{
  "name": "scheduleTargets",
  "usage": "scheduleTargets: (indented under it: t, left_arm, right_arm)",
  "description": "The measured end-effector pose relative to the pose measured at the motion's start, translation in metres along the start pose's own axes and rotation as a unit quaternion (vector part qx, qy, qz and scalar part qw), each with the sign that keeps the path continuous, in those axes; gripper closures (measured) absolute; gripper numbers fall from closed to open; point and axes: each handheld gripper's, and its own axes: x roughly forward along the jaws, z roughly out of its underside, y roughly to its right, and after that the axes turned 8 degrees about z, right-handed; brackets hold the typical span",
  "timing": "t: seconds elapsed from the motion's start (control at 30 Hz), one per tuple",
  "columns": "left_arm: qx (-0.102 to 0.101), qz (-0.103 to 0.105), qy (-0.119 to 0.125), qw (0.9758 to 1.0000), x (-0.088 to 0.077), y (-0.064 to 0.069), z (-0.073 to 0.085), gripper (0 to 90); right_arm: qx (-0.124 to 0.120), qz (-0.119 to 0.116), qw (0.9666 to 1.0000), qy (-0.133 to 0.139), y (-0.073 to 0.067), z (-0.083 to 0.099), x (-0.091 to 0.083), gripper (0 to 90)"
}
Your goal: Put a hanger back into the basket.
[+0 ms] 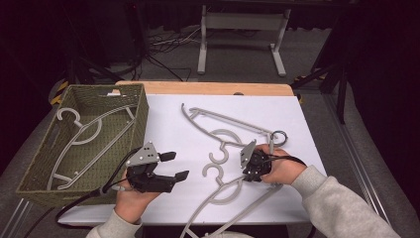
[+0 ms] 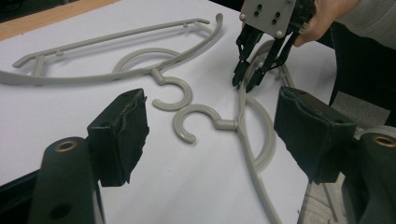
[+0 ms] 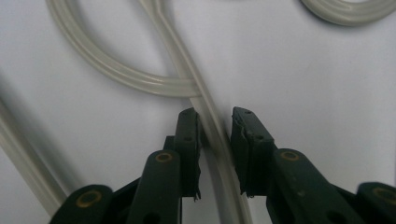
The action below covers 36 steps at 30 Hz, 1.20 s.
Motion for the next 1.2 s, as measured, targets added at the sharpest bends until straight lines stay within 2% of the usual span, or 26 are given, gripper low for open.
scheduleTargets:
  t: [0.1, 0.2, 0.3, 0.4, 0.5, 0.53, 0.57, 0.6, 0.73, 0.8, 0.87, 1.0, 1.07, 1.2]
  left_arm:
    - [-0.001, 0.002, -0.004, 1.0000, 0.002, -0.001, -0.001, 26.7]
    - [-0.001, 0.006, -0.004, 1.0000, 0.003, -0.002, -0.001, 26.7]
    - [-0.002, 0.009, -0.005, 0.9999, 0.003, -0.005, -0.003, 26.8]
    - [-0.007, 0.012, -0.009, 0.9999, 0.003, -0.007, -0.006, 26.7]
    - [0.013, -0.005, -0.031, 0.9994, 0.008, -0.002, -0.010, 26.2]
    - [0.014, 0.013, -0.020, 0.9996, 0.010, -0.001, -0.013, 26.2]
    - [0.014, 0.013, -0.020, 0.9996, 0.010, -0.001, -0.013, 26.1]
    - [0.005, 0.018, -0.019, 0.9996, 0.011, -0.003, -0.016, 25.9]
    - [0.013, 0.005, -0.029, 0.9995, 0.013, -0.003, -0.022, 25.8]
    - [0.002, 0.015, -0.027, 0.9995, 0.015, -0.008, -0.024, 25.6]
    - [-0.005, 0.016, -0.034, 0.9993, 0.016, -0.012, -0.025, 25.6]
    - [-0.011, 0.030, -0.051, 0.9982, 0.023, -0.019, -0.024, 25.8]
    - [-0.013, 0.033, -0.055, 0.9979, 0.027, -0.021, -0.023, 26.7]
    - [-0.014, 0.038, -0.064, 0.9971, 0.033, -0.023, -0.023, 27.8]
  right_arm:
    - [-0.004, 0.004, 0.9999, 0.016, -0.003, -0.001, -0.007, 78.6]
    - [-0.004, 0.019, 0.9989, 0.043, -0.002, -0.001, -0.018, 82.3]
    - [0.006, 0.037, 0.9960, 0.081, 0.001, 0.001, -0.031, 82.6]
    - [-0.004, 0.069, 0.9935, 0.090, 0.002, 0.002, -0.044, 82.6]
    - [-0.008, 0.092, 0.9909, 0.097, 0.001, 0.002, -0.052, 82.7]
    - [-0.008, 0.097, 0.9901, 0.102, 0.000, 0.002, -0.053, 82.7]
    - [-0.009, 0.104, 0.9886, 0.109, 0.000, 0.003, -0.056, 82.7]
    - [-0.011, 0.108, 0.9876, 0.114, -0.001, 0.003, -0.058, 82.6]
    - [-0.011, 0.118, 0.9852, 0.124, -0.002, 0.005, -0.065, 82.6]
    - [-0.013, 0.124, 0.9839, 0.128, -0.003, 0.005, -0.070, 82.6]
    - [-0.019, 0.131, 0.9826, 0.130, -0.004, 0.004, -0.076, 82.6]
    - [-0.025, 0.144, 0.9799, 0.135, -0.007, 0.003, -0.082, 82.6]
    - [-0.036, 0.152, 0.9780, 0.138, -0.009, 0.000, -0.083, 82.6]
    - [-0.044, 0.158, 0.9762, 0.142, -0.012, -0.004, -0.085, 82.6]
